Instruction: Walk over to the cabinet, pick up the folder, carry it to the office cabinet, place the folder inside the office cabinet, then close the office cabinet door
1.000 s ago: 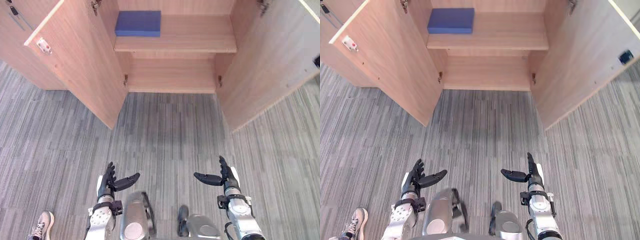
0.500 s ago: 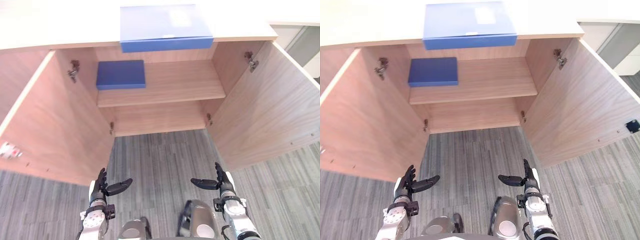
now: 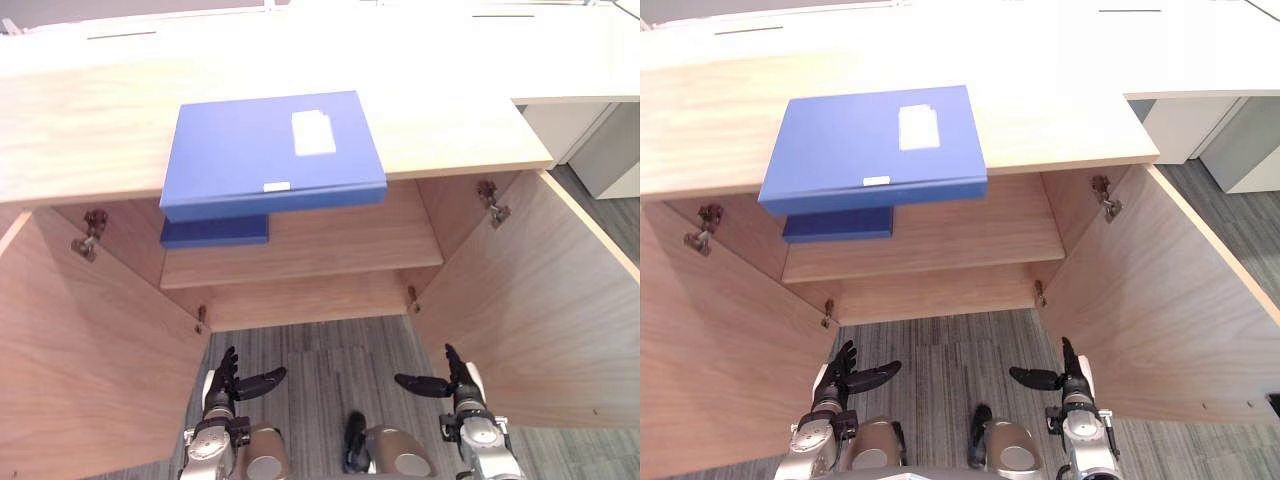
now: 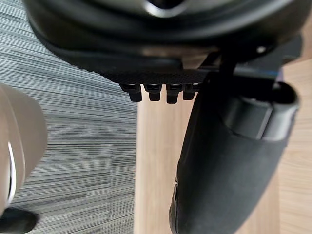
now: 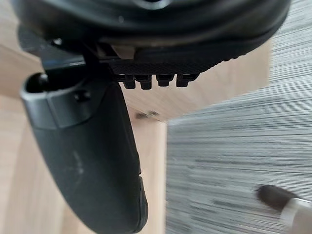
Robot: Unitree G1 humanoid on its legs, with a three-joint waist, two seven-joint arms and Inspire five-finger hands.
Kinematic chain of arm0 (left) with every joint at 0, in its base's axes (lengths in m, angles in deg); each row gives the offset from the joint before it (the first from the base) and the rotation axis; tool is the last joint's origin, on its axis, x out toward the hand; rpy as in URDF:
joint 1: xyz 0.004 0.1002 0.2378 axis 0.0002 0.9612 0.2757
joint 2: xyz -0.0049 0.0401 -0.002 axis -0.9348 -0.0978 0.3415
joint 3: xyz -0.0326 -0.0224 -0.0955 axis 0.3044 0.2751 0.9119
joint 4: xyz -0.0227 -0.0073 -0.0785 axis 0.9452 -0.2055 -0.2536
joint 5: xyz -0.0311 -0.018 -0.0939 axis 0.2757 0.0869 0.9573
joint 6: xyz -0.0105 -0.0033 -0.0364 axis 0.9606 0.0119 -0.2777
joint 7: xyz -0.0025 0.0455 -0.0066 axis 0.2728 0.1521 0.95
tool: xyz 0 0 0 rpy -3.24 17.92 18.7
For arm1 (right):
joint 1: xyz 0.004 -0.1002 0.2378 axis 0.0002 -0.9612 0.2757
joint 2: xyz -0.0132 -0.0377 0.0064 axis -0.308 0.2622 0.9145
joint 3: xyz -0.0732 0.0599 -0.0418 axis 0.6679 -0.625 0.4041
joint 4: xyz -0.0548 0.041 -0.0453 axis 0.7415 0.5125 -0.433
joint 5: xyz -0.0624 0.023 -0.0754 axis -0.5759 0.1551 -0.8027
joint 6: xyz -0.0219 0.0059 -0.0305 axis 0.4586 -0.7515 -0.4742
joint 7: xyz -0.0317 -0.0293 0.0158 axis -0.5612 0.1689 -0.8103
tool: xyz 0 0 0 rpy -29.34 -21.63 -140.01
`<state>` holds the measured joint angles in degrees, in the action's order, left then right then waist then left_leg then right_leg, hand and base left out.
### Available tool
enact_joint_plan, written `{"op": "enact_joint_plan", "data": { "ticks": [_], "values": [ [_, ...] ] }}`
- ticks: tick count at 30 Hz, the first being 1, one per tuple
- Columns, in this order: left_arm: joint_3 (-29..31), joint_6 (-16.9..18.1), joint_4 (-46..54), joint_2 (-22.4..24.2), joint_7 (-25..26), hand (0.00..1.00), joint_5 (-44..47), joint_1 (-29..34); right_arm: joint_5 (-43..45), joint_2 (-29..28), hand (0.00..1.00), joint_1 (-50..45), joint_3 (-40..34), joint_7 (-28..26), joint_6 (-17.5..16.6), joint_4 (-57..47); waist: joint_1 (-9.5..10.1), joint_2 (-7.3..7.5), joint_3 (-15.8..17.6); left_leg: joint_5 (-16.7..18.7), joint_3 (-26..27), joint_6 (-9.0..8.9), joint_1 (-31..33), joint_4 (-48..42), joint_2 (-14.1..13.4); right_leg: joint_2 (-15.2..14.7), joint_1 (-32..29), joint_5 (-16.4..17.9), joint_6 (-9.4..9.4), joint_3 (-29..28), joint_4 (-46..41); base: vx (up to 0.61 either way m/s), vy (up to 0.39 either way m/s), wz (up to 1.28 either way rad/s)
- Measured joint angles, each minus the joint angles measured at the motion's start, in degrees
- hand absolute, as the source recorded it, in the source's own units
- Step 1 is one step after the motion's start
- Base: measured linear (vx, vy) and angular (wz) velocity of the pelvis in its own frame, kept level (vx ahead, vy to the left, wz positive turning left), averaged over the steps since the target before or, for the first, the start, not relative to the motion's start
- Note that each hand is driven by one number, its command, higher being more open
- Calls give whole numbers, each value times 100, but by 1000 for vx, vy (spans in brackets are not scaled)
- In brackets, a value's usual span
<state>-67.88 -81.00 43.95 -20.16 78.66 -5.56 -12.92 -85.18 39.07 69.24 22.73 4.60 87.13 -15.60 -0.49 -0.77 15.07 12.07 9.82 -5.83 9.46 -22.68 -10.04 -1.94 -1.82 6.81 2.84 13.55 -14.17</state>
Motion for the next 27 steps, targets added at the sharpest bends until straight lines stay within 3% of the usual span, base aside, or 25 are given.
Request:
{"op": "enact_joint_plan", "data": {
  "ticks": [1,2,5,8,10,15,19,27],
  "values": [
    [0,-1,30,15,0,100,1,19,0,42,100,-12,-34,0,-7,-3,-6,-100,-37,-606,-55,90,-13,477,47,76,40,45,-81,-62,15,266,94,-30],
    [2,0,47,17,1,100,1,35,-1,63,100,-9,-60,1,-10,11,-2,-158,-29,-950,-132,369,-16,554,55,125,83,83,-140,-96,-1,240,115,-14],
    [8,-37,154,-47,8,100,-3,-47,1,18,100,-140,-94,15,8,73,-10,-32,-81,-983,-115,465,-253,906,408,-224,120,255,-382,-168,-59,187,113,11],
    [43,-49,530,-90,17,100,-5,48,-1,-56,100,-208,-66,-24,23,96,-26,-32,-86,-1026,-133,532,-429,1170,595,-370,243,290,-449,-127,20,134,97,16],
    [78,-53,1389,-97,25,100,-7,348,-2,-76,100,-235,-59,-43,21,95,-19,-32,-91,-1060,-172,574,-556,1352,703,-424,371,282,-475,-80,144,67,39,14],
    [143,96,3121,-120,224,100,-360,804,-7,-56,100,-287,-18,-45,-80,90,93,-33,-150,-1196,-261,607,-671,1660,818,-464,448,265,-504,-19,253,22,10,11],
    [222,435,3842,-111,514,100,-654,1060,-29,-56,100,-354,83,-45,-189,89,117,-46,-252,-1309,-316,627,-794,1893,862,-472,520,253,-523,33,335,-9,-15,9],
    [334,548,5577,-71,806,100,-1117,1765,-50,-45,100,-536,271,-37,-227,91,133,-91,-392,-1454,-396,645,-1013,2246,931,-502,665,226,-560,70,445,-21,4,5]
  ]
}}
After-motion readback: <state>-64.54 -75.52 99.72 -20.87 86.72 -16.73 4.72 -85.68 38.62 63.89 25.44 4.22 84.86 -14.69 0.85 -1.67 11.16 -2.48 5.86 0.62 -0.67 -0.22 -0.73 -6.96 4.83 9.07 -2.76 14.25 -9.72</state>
